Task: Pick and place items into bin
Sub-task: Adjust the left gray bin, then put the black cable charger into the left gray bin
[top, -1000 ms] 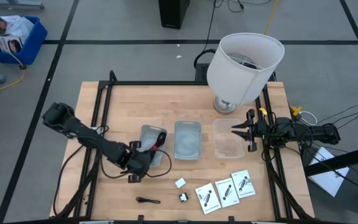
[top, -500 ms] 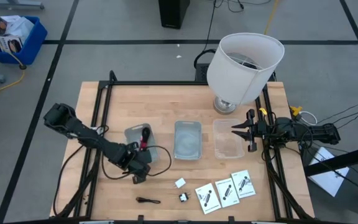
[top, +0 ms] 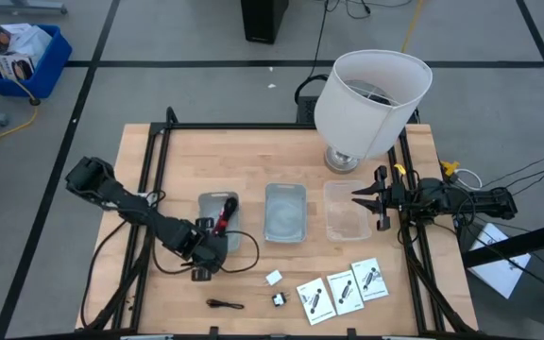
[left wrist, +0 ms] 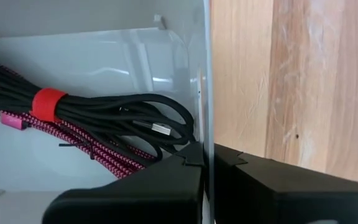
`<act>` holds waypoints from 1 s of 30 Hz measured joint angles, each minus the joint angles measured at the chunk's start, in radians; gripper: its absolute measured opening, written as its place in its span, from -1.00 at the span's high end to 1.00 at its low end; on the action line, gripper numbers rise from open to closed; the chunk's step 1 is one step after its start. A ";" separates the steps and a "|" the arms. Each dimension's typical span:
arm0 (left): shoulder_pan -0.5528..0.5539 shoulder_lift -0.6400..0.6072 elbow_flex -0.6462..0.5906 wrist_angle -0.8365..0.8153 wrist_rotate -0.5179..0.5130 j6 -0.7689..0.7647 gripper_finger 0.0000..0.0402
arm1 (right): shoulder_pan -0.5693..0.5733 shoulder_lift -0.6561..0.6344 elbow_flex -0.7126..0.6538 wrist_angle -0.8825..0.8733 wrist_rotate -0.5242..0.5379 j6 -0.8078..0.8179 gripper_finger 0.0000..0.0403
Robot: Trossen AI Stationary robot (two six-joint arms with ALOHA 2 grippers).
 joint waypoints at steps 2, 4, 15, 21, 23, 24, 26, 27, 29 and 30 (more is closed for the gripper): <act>0.000 0.000 0.000 -0.001 0.001 0.000 0.99 | 0.000 0.000 0.000 0.000 0.000 0.000 0.61; -0.001 0.000 0.000 -0.001 0.000 0.000 0.99 | 0.000 0.000 0.000 0.000 0.000 0.000 0.61; -0.011 0.002 -0.003 -0.006 0.000 0.025 0.44 | 0.000 0.000 0.000 0.000 0.001 0.000 0.61; -0.012 0.001 0.004 -0.010 -0.003 0.026 0.06 | 0.000 0.000 0.000 0.000 0.001 0.000 0.61; -0.014 0.001 0.023 -0.009 0.002 0.026 -0.02 | 0.000 0.000 0.000 0.000 0.001 0.000 0.61; -0.017 0.000 0.036 -0.010 0.002 0.025 -0.06 | 0.000 0.000 0.000 0.000 0.001 0.000 0.61; -0.019 0.000 0.069 -0.018 0.000 0.025 -0.11 | 0.000 0.000 0.000 0.000 0.001 0.000 0.61; -0.019 0.000 0.088 -0.016 -0.001 0.025 -0.13 | 0.000 0.000 0.000 0.000 0.001 0.000 0.61; -0.026 0.000 0.128 -0.006 -0.004 0.015 -0.15 | 0.000 0.000 0.000 0.000 0.001 0.000 0.60; -0.031 0.000 0.147 -0.001 -0.007 -0.001 -0.16 | 0.000 0.000 0.000 0.000 0.001 0.000 0.61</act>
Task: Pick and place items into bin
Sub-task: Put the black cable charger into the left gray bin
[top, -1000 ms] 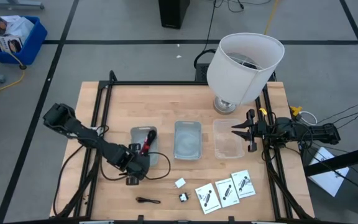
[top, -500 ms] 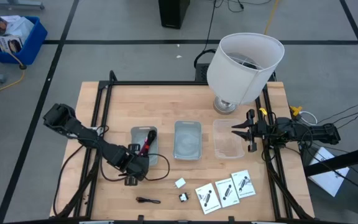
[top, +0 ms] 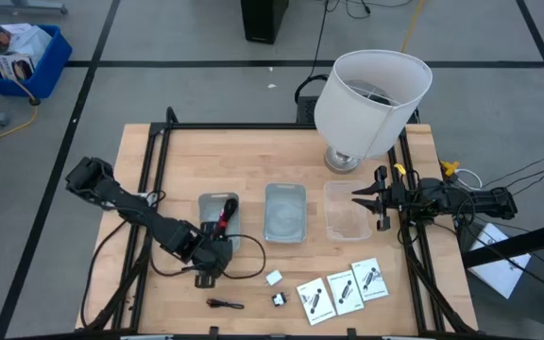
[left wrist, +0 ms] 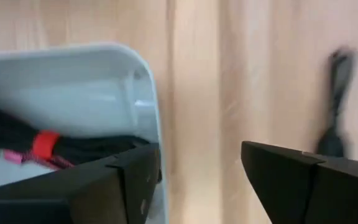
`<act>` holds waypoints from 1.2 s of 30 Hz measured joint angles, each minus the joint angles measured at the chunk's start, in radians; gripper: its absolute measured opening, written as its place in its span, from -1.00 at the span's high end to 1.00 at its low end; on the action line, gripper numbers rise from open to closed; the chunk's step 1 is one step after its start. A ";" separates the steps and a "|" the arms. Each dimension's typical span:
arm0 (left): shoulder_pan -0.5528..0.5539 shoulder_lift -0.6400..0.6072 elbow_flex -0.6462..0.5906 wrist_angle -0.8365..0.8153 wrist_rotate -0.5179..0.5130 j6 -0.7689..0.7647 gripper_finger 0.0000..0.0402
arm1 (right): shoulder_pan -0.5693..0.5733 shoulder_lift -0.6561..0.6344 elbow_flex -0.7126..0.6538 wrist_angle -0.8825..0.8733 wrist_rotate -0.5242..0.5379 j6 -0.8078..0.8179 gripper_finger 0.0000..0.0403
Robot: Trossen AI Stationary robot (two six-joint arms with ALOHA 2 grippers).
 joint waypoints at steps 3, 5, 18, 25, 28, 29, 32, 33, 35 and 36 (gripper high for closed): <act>-0.037 0.000 0.025 0.096 -0.006 -0.035 -0.16 | 0.000 0.000 0.000 0.000 0.000 0.000 0.61; -0.072 0.017 0.018 0.186 -0.005 -0.031 -0.14 | 0.000 0.000 0.000 0.000 0.000 0.000 0.61; -0.242 0.237 0.015 0.286 0.009 -0.116 -0.03 | 0.000 0.000 0.000 0.000 0.000 0.003 0.61; -0.258 0.327 0.017 0.320 0.044 -0.107 -0.01 | 0.000 0.000 0.000 0.000 0.000 0.003 0.61; -0.252 0.331 0.018 0.329 0.054 -0.107 0.05 | 0.000 0.000 0.000 0.000 0.000 0.003 0.61; -0.249 0.331 0.018 0.329 0.058 -0.106 0.10 | 0.000 0.000 0.000 0.000 0.000 0.003 0.61; -0.243 0.328 0.017 0.323 0.074 -0.088 0.33 | 0.000 0.000 0.000 0.000 0.000 0.002 0.61; -0.242 0.326 0.016 0.323 0.076 -0.078 0.45 | 0.000 0.000 0.000 0.000 0.000 0.002 0.61; -0.238 0.325 0.016 0.328 0.087 -0.048 0.71 | 0.000 0.000 0.000 0.000 -0.001 0.003 0.61; -0.233 0.321 0.020 0.321 0.097 -0.032 0.77 | 0.000 0.000 0.000 0.000 -0.001 0.003 0.61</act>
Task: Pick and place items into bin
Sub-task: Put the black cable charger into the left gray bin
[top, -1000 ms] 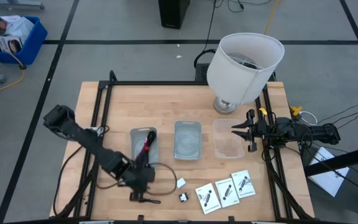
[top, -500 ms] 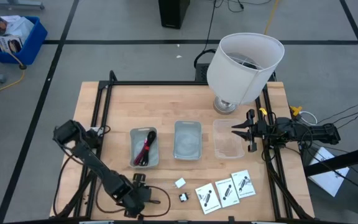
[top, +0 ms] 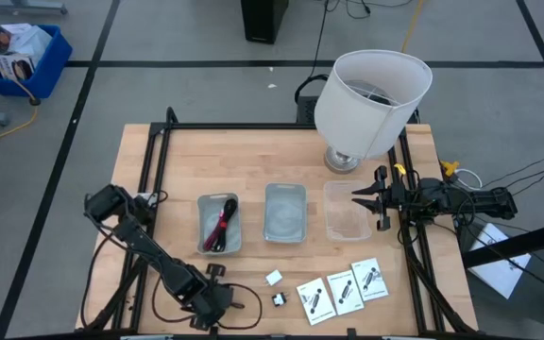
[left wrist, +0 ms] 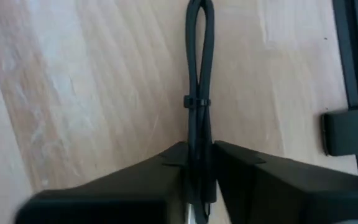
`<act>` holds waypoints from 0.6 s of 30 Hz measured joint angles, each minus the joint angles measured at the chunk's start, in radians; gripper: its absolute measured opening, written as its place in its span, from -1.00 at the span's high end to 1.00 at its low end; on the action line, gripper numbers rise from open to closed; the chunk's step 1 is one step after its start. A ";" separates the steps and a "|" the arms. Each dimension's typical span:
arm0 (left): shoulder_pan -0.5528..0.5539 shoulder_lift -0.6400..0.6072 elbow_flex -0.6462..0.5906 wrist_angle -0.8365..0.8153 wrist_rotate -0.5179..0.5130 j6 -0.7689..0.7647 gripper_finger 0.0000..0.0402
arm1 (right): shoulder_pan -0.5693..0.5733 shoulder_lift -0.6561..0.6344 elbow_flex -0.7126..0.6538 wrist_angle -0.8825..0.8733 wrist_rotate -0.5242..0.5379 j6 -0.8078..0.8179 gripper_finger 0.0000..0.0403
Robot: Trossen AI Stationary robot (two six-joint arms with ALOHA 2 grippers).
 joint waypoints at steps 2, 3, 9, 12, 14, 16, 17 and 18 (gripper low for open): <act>0.001 -0.011 0.009 -0.022 0.016 0.025 0.76 | 0.000 0.000 0.000 0.000 0.000 0.000 0.61; 0.003 -0.019 0.023 -0.052 0.021 0.035 0.76 | 0.000 0.000 0.000 0.000 0.000 0.000 0.61; 0.019 -0.129 0.188 -0.372 -0.184 0.164 0.76 | 0.000 0.000 0.000 0.000 0.000 -0.001 0.61; 0.036 -0.192 0.272 -0.568 -0.392 0.133 0.76 | 0.000 0.000 0.000 0.000 0.001 0.000 0.61; 0.070 -0.236 0.308 -0.687 -0.491 0.003 0.76 | 0.000 0.000 0.000 0.000 0.001 0.000 0.61; 0.124 -0.274 0.314 -0.764 -0.515 -0.177 0.76 | 0.000 0.000 0.000 0.000 0.001 0.000 0.61; 0.150 -0.292 0.308 -0.776 -0.512 -0.259 0.76 | 0.000 0.000 0.000 0.000 0.001 0.000 0.61; 0.173 -0.309 0.299 -0.778 -0.503 -0.328 0.76 | 0.000 0.000 0.000 0.000 0.001 0.000 0.61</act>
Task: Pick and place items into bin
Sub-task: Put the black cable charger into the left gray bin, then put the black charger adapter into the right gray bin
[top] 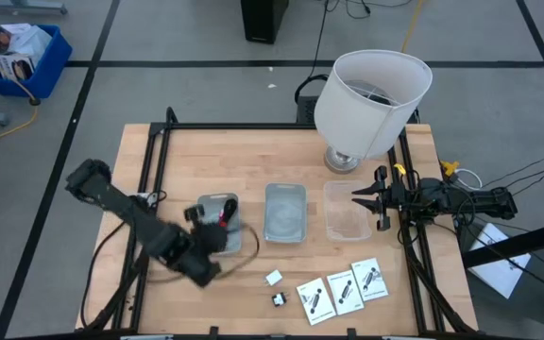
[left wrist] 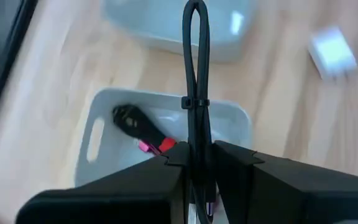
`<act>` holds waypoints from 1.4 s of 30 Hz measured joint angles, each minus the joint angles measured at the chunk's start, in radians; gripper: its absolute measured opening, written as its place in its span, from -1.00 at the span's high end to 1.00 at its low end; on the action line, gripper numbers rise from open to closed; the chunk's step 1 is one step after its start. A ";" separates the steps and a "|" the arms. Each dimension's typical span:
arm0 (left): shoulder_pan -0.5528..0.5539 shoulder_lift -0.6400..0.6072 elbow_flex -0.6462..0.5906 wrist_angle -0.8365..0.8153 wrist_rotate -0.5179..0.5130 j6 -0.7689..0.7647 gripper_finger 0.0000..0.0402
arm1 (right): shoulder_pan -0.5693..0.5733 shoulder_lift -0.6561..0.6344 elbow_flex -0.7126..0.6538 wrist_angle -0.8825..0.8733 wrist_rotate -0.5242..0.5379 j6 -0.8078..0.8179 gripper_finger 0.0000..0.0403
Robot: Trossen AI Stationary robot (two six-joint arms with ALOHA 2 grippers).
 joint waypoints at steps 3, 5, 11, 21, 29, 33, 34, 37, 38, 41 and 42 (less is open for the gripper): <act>0.041 -0.028 -0.046 -0.019 0.043 -0.091 0.76 | 0.000 0.000 0.000 0.000 0.000 -0.001 0.61; 0.055 -0.026 -0.092 -0.016 0.078 -0.105 0.76 | 0.000 0.000 0.000 0.000 0.000 -0.001 0.61; 0.096 -0.018 -0.264 0.081 0.162 -0.139 0.76 | 0.000 0.000 0.000 0.000 -0.001 -0.002 0.61; 0.142 -0.021 -0.330 0.169 0.208 -0.090 0.74 | 0.000 0.000 0.000 0.000 -0.002 -0.002 0.61; 0.148 -0.021 -0.331 0.174 0.241 -0.083 0.19 | 0.000 0.000 0.000 0.000 -0.002 -0.002 0.61; 0.148 -0.021 -0.331 0.176 0.229 -0.061 -0.04 | 0.000 0.000 0.000 0.000 -0.002 -0.003 0.60; 0.148 -0.021 -0.331 0.176 0.224 -0.038 -0.08 | 0.000 0.000 0.000 0.000 -0.002 -0.003 0.60; 0.145 -0.021 -0.323 0.174 0.191 0.025 -0.15 | 0.000 0.000 0.000 0.000 -0.002 -0.003 0.61; 0.141 -0.021 -0.313 0.174 0.181 0.048 -0.15 | 0.000 0.000 0.000 0.000 -0.002 -0.003 0.61; 0.115 -0.021 -0.265 0.185 0.136 0.125 -0.10 | 0.000 0.000 0.000 0.000 -0.002 -0.004 0.60; 0.100 -0.021 -0.248 0.207 0.117 0.149 -0.06 | 0.000 0.000 0.000 0.000 -0.002 -0.004 0.61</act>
